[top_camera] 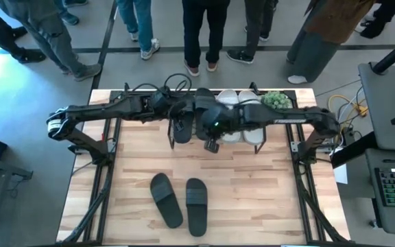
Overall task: Pick and place slides into the shelf
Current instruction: Adjust the slides on the shelf
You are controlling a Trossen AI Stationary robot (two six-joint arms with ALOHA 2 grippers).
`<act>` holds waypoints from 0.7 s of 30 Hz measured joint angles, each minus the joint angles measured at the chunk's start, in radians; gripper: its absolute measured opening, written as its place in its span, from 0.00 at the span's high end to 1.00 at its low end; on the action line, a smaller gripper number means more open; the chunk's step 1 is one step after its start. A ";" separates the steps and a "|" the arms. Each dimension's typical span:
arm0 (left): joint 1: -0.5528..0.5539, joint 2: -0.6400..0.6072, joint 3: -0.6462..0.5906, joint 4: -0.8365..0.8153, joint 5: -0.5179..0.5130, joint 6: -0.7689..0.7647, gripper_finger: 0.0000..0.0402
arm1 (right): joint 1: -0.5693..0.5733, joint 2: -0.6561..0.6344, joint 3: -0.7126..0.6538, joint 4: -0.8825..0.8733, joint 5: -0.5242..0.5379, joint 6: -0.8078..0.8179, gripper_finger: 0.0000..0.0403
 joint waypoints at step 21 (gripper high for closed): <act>-0.189 0.043 -0.157 0.373 0.003 0.175 0.78 | -0.434 0.125 0.248 -0.167 -0.131 0.131 0.95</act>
